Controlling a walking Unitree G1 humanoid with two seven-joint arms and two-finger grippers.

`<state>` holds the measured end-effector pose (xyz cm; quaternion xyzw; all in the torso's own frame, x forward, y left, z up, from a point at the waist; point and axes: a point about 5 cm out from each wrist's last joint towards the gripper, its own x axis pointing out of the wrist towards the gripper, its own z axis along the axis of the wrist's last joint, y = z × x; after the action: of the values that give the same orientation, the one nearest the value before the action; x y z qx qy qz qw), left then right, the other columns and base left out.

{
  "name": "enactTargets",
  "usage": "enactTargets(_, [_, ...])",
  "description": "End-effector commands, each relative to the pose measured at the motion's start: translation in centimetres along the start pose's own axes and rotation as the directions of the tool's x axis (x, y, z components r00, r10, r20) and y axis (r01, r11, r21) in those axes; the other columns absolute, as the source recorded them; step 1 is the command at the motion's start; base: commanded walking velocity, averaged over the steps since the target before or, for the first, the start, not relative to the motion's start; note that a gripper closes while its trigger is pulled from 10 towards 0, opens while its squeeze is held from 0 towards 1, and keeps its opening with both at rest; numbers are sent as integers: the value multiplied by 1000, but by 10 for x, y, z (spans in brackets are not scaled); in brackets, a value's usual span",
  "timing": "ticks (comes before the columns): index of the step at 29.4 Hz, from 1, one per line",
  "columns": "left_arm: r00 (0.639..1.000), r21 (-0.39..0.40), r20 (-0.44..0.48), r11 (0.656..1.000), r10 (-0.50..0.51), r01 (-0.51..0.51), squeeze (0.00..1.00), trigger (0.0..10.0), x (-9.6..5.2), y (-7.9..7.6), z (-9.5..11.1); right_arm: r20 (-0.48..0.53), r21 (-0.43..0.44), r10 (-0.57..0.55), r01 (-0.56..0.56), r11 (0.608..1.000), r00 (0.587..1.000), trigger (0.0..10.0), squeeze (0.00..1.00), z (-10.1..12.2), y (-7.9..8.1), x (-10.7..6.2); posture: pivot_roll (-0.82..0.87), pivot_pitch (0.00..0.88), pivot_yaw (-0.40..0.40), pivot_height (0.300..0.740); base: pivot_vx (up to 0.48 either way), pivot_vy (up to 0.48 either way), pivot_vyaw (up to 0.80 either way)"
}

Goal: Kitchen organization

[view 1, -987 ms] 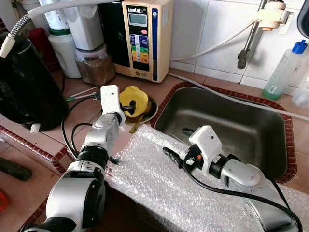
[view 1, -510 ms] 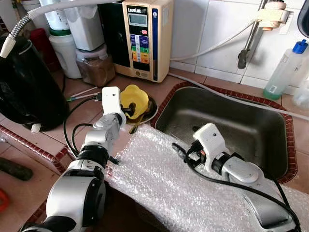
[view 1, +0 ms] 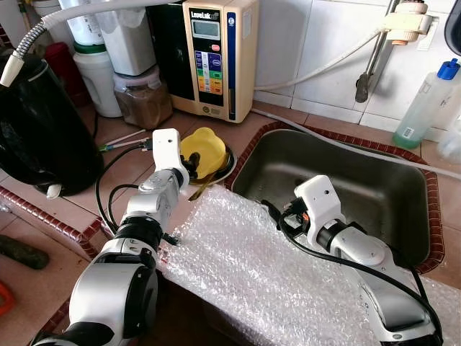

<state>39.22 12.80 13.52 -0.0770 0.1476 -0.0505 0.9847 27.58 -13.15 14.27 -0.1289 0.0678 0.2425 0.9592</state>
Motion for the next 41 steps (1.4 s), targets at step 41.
enactTargets(41, [997,-36,69,999,17,-14,0,0,-1,0,2,96,76,90,-98,992,991,10000,0,12,0,-11,-32,0,57,740,0,0,0])
